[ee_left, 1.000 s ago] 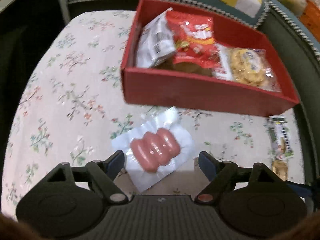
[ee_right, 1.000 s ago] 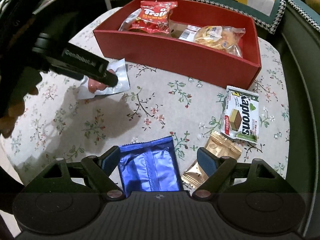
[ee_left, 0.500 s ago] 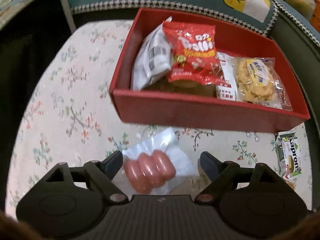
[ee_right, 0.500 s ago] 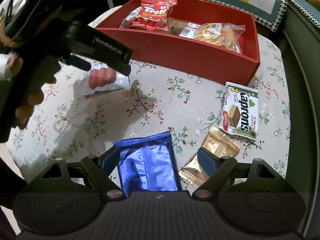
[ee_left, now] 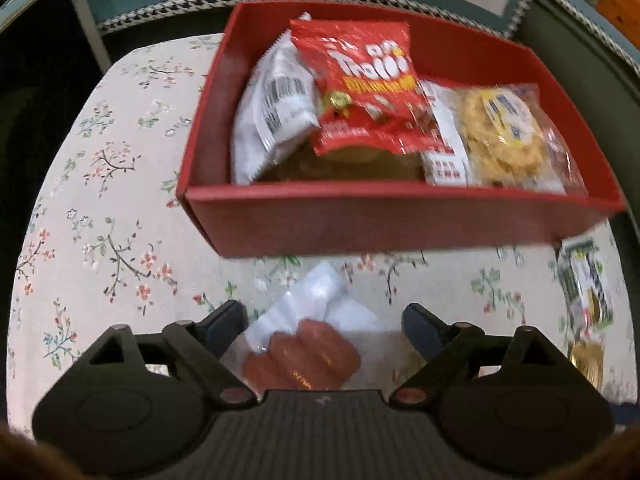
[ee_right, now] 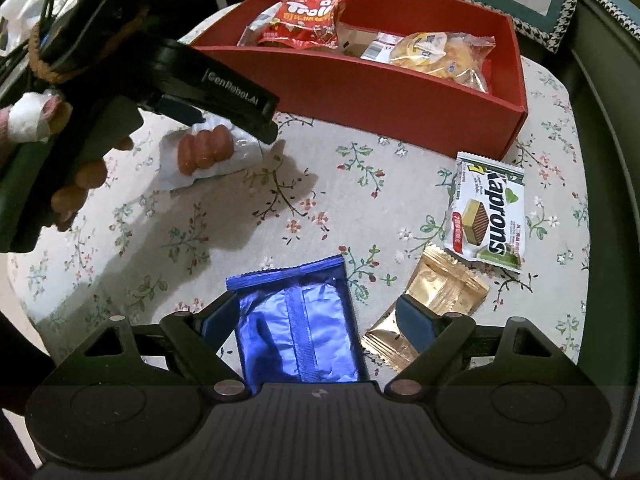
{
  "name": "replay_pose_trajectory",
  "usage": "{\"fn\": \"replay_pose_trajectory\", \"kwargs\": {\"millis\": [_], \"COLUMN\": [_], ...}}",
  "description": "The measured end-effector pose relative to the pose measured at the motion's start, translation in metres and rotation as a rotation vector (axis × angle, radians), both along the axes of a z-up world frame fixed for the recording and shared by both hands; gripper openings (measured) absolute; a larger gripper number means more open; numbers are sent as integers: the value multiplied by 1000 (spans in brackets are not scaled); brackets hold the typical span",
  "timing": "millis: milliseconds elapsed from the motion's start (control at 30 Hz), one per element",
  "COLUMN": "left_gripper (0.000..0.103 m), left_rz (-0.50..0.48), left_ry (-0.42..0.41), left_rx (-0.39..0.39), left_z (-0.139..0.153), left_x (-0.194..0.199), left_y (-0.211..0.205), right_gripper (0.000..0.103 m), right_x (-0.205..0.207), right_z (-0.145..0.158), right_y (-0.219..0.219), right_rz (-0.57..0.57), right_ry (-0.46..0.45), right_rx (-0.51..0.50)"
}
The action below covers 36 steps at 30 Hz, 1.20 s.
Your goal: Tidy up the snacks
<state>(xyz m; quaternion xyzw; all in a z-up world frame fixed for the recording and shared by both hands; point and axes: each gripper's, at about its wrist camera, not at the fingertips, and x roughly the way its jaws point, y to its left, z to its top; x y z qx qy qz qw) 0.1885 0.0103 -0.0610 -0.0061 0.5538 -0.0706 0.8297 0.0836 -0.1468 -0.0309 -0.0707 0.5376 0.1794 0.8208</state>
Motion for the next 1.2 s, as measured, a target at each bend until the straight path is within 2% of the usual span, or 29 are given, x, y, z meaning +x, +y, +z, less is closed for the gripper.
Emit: {"fn": "replay_pose_trajectory", "kwargs": {"millis": [100,267,367,500,600,700,800,1033,1200], "left_gripper": [103,103,103,103,103,103,103,103,103], "left_rz": [-40,-70,-50,-12,-6,13,8,31,39], "left_ry": [13,34,31,8,-12,-6,-11,3,27], "left_rx": [22,15,17,78,80,37,42,-25,-32], "left_z": [0,1,1,-2,3,7,9,15,9], "left_x": [-14,-38,-44,-46,-48,-50,-55,-61,-60], "left_y": [-4,-6,-7,-13,-15,-11,-11,-1,5], "right_gripper": [90,90,90,90,90,90,91,91,102], "right_x": [0,-2,-4,-5,-4,-1,2,2,5], "right_z": [-1,-2,-4,-10,-14,-17,-19,-19,-26], "right_y": [-1,1,4,8,10,10,10,16,23], "right_rz": [2,9,22,39,45,50,48,84,118], "right_ry": [3,8,13,24,24,23,25,30,43], "right_rx": [3,-6,-15,-29,-40,-48,-51,-43,-64]}}
